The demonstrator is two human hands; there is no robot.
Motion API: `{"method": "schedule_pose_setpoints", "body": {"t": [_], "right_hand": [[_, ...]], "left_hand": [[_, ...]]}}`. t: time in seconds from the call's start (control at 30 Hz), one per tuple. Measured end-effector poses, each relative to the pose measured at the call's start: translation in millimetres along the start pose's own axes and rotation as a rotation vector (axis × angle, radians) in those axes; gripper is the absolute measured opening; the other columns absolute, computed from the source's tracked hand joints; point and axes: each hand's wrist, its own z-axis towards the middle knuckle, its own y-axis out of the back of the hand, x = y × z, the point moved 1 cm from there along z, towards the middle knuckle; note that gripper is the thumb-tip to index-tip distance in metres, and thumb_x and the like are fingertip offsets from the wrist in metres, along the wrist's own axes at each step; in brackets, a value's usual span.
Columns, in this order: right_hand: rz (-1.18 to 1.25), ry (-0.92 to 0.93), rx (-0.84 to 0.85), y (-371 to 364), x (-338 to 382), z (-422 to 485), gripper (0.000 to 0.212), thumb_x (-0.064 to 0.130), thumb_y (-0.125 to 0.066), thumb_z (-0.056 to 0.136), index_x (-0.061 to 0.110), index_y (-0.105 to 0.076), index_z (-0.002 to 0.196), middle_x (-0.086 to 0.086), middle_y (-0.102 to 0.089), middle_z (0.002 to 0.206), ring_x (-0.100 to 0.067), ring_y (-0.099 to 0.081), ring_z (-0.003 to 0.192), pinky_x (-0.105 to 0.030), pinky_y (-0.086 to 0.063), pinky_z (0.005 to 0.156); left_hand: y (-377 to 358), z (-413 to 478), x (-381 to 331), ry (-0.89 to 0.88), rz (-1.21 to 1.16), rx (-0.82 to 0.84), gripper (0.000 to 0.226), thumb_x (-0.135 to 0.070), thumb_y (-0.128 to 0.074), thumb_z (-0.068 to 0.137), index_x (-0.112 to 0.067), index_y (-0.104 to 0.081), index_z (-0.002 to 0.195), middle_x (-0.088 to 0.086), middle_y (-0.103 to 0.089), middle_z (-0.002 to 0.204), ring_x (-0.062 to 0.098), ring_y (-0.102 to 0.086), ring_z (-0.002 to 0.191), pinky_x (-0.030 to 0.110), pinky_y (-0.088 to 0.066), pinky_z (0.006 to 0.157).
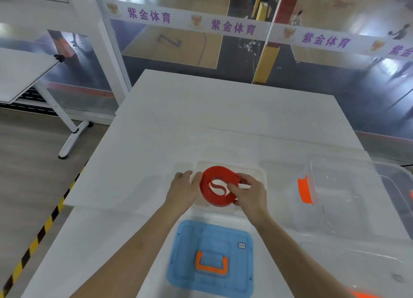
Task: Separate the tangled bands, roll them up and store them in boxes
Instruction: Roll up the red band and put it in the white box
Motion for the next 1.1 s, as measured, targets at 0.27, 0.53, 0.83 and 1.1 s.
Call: {"method": "schedule_pose_setpoints", "body": {"t": [0.27,0.53,0.83,1.1], "right_hand": [[-0.221,-0.063,0.002,-26.6,-31.6,54.3,0.033,0.022,-0.078,0.087,0.018,-0.075,0.119,0.008,-0.074,0.092,-0.022,-0.076,0.081,-0.047,-0.067,0.079],[-0.381,-0.115,0.031,-59.0,-73.1,99.2,0.027,0.045,-0.071,0.068,0.035,-0.072,0.094,0.007,-0.076,0.076,-0.014,-0.075,0.069,-0.04,-0.066,0.072],[-0.439,-0.103,0.099,-80.0,-77.4,109.4,0.028,0.021,-0.072,0.087,0.019,-0.076,0.115,0.002,-0.074,0.09,-0.02,-0.068,0.083,-0.029,-0.051,0.071],[-0.402,-0.121,0.075,-86.2,-91.7,120.6,0.028,0.019,-0.073,0.091,0.016,-0.075,0.118,-0.005,-0.079,0.108,-0.023,-0.068,0.09,-0.036,-0.057,0.088]], "left_hand": [[-35.5,33.9,37.6,-0.102,0.293,-0.012,0.084,-0.069,-0.02,0.099,-0.017,-0.01,0.165,0.011,-0.014,0.173,0.033,-0.026,0.157,0.051,-0.033,0.123],[-57.7,44.0,55.4,-0.093,0.485,0.101,0.116,-0.088,-0.037,0.085,-0.021,0.017,0.163,0.002,0.007,0.175,0.026,-0.011,0.161,0.059,-0.025,0.124],[-57.9,52.8,56.7,-0.082,0.522,0.159,0.15,-0.105,-0.042,0.054,-0.021,0.023,0.161,-0.002,0.012,0.175,0.024,-0.006,0.162,0.062,-0.023,0.124],[-60.3,53.6,55.8,-0.062,0.529,0.153,0.155,-0.108,-0.047,0.05,-0.024,0.024,0.159,-0.005,0.011,0.174,0.022,-0.007,0.162,0.062,-0.021,0.124]]}}
